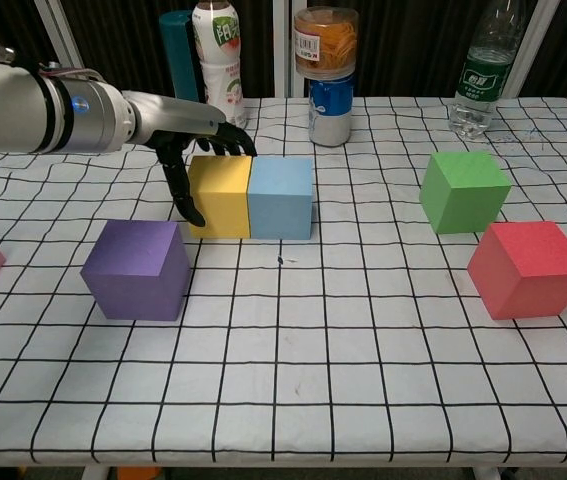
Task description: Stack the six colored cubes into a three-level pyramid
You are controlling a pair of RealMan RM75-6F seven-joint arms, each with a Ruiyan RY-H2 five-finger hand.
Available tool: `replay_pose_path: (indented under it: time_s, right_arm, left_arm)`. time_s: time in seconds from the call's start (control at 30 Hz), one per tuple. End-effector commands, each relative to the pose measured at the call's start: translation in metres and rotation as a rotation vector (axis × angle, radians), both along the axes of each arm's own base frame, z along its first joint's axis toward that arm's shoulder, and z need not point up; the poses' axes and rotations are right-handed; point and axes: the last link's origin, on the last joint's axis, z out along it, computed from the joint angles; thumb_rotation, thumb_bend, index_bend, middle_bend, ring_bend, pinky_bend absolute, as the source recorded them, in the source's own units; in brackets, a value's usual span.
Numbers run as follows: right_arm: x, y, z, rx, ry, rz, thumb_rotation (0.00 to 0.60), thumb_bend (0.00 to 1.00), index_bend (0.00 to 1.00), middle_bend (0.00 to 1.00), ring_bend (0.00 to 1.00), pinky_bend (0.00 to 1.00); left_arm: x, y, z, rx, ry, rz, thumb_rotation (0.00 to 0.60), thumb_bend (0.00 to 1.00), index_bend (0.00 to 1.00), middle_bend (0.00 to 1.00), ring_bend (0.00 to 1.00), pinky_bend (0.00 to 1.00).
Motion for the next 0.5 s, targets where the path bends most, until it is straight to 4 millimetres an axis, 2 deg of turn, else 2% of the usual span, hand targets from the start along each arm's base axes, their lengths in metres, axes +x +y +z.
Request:
replay_pose_path:
  time_s: [0.03,0.5]
  right_arm:
    - [0.0001,0.0002,0.0003,-0.002,0.0,0.0,0.6,0.13,0.0,0.16,0.0,0.11]
    - [0.0013,0.0017,0.0005,-0.004,0.002,-0.001,0.6,0.13,0.0,0.16,0.0,0.11]
  left_arm:
    - [0.0005,0.0,0.0011,0.005,-0.001,-0.006,0.6,0.0,0.14,0.16,0.13,0.12]
    - [0.0032,-0.0027,0.0007,-0.004,0.003,-0.022,0.6,0.0,0.14,0.22,0.13,0.12]
